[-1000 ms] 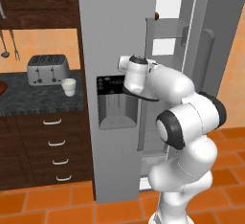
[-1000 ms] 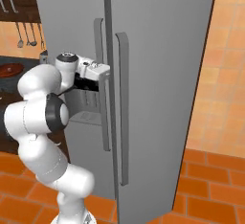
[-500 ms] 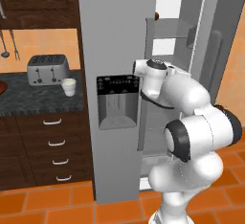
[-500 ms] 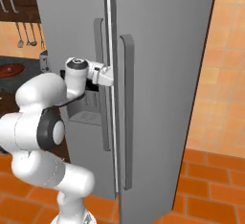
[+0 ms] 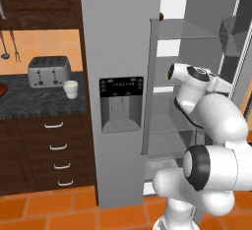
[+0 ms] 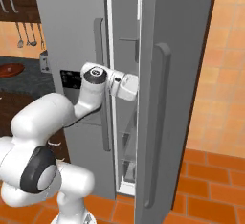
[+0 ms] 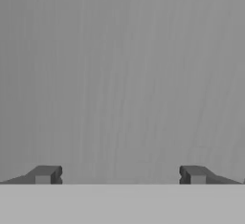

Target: Grab a lemon wedge from the fridge and one ice cube from the ice bowl, and put them in the glass of lemonade.

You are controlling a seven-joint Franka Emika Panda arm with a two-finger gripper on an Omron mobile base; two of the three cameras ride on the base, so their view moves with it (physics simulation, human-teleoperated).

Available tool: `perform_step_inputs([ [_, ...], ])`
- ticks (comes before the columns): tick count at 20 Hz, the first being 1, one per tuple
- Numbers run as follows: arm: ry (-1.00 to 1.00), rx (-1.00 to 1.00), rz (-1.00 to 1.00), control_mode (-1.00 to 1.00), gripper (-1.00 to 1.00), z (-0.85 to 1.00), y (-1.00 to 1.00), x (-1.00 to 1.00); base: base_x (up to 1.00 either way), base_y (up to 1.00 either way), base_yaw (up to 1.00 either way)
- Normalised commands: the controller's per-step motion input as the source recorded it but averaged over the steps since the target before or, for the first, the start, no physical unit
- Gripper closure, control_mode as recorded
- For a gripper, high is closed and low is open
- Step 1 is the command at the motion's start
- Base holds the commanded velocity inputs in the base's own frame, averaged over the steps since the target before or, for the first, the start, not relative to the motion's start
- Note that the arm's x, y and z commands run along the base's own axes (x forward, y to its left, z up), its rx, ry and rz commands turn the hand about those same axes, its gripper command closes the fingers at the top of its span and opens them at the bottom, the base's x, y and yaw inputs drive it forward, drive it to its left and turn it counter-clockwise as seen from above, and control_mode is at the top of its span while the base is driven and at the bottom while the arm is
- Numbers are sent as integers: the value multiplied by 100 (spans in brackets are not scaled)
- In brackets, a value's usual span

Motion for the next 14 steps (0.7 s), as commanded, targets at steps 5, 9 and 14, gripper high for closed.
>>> perform_step_inputs([
  [5,-6,1,10,-100,-100,-5,-82,-6,0,0,0],
  [9,2,2,8,-100,-100,0,-23,-5,0,0,0],
  [14,20,-1,29,-100,-100,0,90,-62,0,0,0],
])
